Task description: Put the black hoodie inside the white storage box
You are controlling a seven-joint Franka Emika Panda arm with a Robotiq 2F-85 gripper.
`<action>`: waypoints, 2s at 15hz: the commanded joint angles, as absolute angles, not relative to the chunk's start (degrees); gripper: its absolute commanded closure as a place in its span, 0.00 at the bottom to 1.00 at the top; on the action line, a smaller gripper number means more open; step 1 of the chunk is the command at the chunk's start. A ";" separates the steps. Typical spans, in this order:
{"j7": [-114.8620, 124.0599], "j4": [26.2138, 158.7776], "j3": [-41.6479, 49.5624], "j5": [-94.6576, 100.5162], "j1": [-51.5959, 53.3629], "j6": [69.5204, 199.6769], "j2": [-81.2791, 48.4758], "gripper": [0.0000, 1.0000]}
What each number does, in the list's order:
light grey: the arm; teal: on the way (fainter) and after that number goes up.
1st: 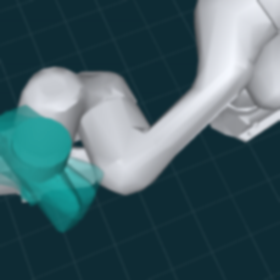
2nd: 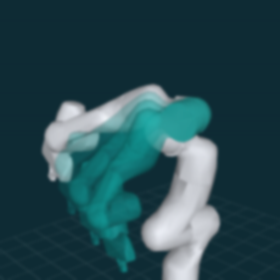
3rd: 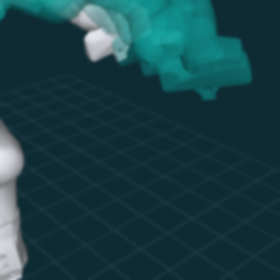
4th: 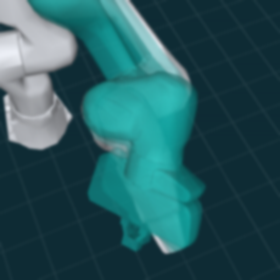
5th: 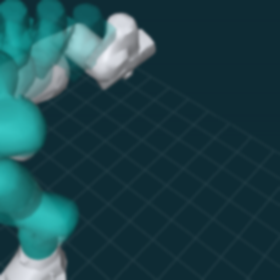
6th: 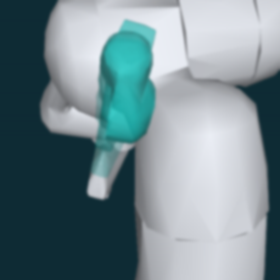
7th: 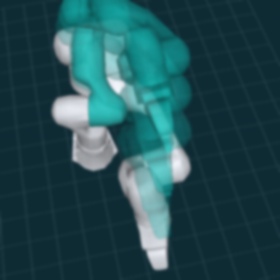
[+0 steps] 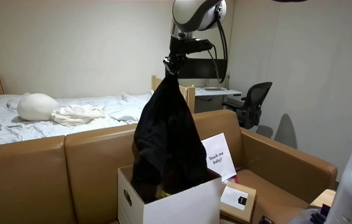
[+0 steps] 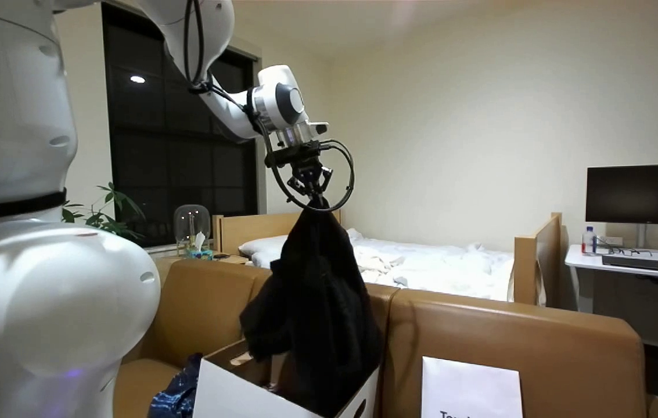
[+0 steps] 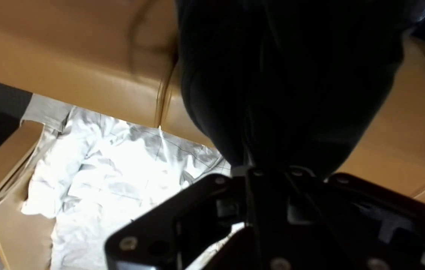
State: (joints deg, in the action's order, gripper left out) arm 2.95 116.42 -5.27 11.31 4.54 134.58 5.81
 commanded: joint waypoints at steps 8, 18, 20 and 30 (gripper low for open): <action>-2.07 102.12 -4.31 9.36 4.53 99.51 0.93 0.96; -0.92 99.70 -4.42 10.09 4.74 91.77 -1.49 0.94; -0.86 101.74 -3.98 8.64 4.25 94.30 0.04 0.96; -16.94 93.29 -5.95 -0.54 3.58 98.36 -23.57 0.96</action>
State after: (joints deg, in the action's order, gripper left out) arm -10.46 98.25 -5.17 2.68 4.84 100.11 -15.77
